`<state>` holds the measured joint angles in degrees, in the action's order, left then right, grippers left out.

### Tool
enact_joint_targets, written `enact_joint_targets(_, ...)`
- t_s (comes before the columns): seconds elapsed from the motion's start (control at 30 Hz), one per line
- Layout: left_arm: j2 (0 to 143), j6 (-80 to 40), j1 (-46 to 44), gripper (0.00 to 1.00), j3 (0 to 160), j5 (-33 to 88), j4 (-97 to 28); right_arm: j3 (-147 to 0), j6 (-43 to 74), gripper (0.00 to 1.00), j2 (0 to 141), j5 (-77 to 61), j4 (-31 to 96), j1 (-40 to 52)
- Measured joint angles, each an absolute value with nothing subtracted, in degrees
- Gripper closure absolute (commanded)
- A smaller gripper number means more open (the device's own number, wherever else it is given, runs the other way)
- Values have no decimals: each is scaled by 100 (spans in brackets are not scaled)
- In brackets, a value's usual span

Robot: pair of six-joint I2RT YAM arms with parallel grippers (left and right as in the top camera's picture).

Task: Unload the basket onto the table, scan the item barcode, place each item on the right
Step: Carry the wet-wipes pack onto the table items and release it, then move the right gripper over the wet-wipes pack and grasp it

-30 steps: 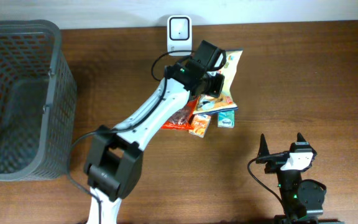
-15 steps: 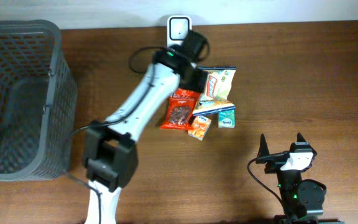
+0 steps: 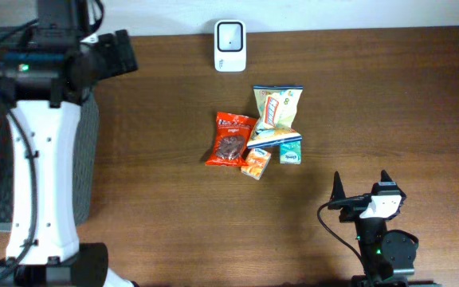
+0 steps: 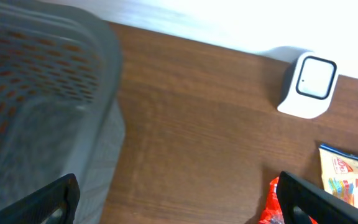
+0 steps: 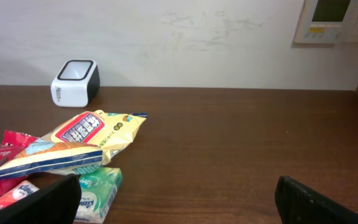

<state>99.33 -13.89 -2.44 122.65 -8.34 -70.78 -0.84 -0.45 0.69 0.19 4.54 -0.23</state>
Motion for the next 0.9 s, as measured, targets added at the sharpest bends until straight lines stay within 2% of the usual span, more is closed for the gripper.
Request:
enact_joint_targets(0.13, 9808, -1774, 19, 1, 12265, -1221, -7443, -84, -40, 2, 69, 19, 454, -23)
enact_joint_targets(0.33, 9804, -2193, 1474, 1, 12265, -1107, -7443, -73, -43, 1, 69, 19, 318, -23)
enact_joint_targets(0.4, 9804, -2217, 1798, 1, 12265, -1094, -7441, -60, 246, 1, 108, -349, -572, -32)
enact_joint_targets(0.43, 9804, -2217, 1900, 1, 12265, -1076, -7439, -71, 657, 1, 89, -982, -1278, -34)
enact_joint_targets(0.53, 9804, -2217, 2261, 1, 12263, -1050, -7450, -58, 1306, 1, 71, -2222, -2300, -34)
enact_joint_targets(0.67, 9813, -2220, 2648, 1, 12263, -1052, -7660, -104, 1894, 2, 80, -2602, -3697, -34)
enact_joint_targets(0.73, 9826, -2220, 2681, 1, 12263, -1050, -7673, -727, 1907, 1, 123, -2556, -3413, -34)
enact_joint_targets(0.8, 9841, -2220, 2672, 1, 12263, -1050, -7662, -2108, 1551, 1, 489, -2541, -1793, -34)
enact_joint_targets(0.9, 9865, -2224, 2674, 1, 12263, -1037, -7719, -4427, 910, 2, 1957, -2541, 943, -34)
